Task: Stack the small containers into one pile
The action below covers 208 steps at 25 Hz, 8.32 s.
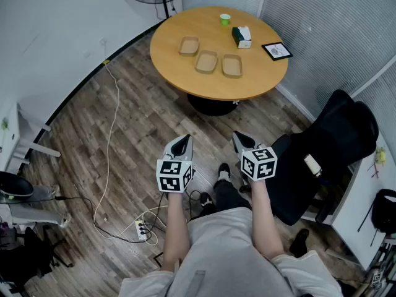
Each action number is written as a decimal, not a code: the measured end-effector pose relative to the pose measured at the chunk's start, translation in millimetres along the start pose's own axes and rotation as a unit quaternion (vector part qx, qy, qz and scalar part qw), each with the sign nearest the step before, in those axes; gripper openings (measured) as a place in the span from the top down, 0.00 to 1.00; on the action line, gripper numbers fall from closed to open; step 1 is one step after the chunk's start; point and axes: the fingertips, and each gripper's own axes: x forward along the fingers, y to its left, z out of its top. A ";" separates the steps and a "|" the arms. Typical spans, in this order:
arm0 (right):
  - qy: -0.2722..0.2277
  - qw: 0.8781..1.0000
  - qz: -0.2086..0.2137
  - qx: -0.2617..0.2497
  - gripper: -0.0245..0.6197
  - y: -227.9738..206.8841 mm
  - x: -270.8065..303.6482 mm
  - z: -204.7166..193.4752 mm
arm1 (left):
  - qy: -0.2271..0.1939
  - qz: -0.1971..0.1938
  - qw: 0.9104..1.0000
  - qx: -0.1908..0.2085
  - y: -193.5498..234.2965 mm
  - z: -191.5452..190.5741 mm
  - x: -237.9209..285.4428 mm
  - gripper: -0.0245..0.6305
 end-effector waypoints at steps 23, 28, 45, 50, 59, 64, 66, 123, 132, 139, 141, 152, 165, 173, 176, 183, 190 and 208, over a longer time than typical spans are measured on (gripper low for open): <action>-0.008 1.000 0.010 -0.012 0.96 -33.1 37.7 14.5 | 0.022 0.012 1.000 0.007 37.0 -0.4 40.7 0.96; 0.000 1.000 0.017 -0.024 0.96 -61.3 68.6 31.5 | 0.029 0.010 0.999 0.015 55.0 11.3 81.0 0.96; 0.104 0.992 0.004 -0.065 0.96 -174.0 211.4 67.6 | 0.090 -0.058 0.993 0.050 93.9 63.8 263.0 0.96; 0.105 0.991 -0.071 -0.040 0.96 -227.4 240.4 80.8 | 0.102 -0.065 0.991 0.054 101.8 77.9 313.6 0.96; 0.140 0.984 -0.109 -0.015 0.96 -294.5 295.9 83.0 | 0.129 -0.070 0.988 0.042 123.0 89.1 392.8 0.96; 0.153 0.980 -0.123 0.007 0.96 -326.5 321.4 78.9 | 0.151 -0.075 0.985 0.042 130.2 87.3 432.4 0.96; 0.158 0.979 -0.127 0.014 0.96 -336.6 329.9 76.6 | 0.158 -0.076 0.984 0.041 133.0 85.6 445.7 0.96; 0.129 0.926 -0.271 0.230 0.95 -343.6 359.7 69.9 | 0.208 -0.157 0.962 0.082 203.3 94.9 507.1 0.96; 0.109 0.919 -0.282 0.253 0.95 -312.2 376.2 83.2 | 0.213 -0.188 0.955 0.090 220.0 94.0 504.0 0.96; 0.106 0.920 -0.278 0.255 0.95 -291.0 401.4 89.4 | 0.217 -0.212 0.948 0.092 234.3 87.6 500.4 0.96; 0.107 0.921 -0.275 0.254 0.95 -284.5 410.6 90.5 | 0.217 -0.215 0.948 0.090 241.1 86.9 499.9 0.96; 0.133 0.923 -0.254 0.255 0.95 -267.0 448.6 84.7 | 0.221 -0.199 0.952 0.070 281.6 83.6 495.9 0.96; 0.158 0.926 -0.247 0.239 0.86 -265.0 459.4 73.4 | 0.219 -0.177 0.958 0.052 296.8 82.2 491.2 0.96; 0.159 0.929 -0.239 0.234 0.83 -269.9 456.5 74.1 | 0.226 -0.177 0.957 0.052 284.5 78.9 494.3 0.96; 0.158 0.930 -0.229 0.240 0.82 -269.6 457.7 72.1 | 0.236 -0.184 0.953 0.052 274.5 70.9 496.7 0.96; 0.168 0.928 -0.214 0.255 0.81 -267.8 463.1 60.4 | 0.253 -0.195 0.946 0.059 256.7 61.1 501.0 0.96; 0.177 0.922 -0.222 0.263 0.82 -271.2 468.1 49.7 | 0.255 -0.188 0.947 0.059 262.3 60.5 503.6 0.96; 0.180 0.907 -0.251 0.286 0.93 -271.1 465.8 53.5 | 0.251 -0.190 0.948 0.051 279.6 62.2 503.1 0.96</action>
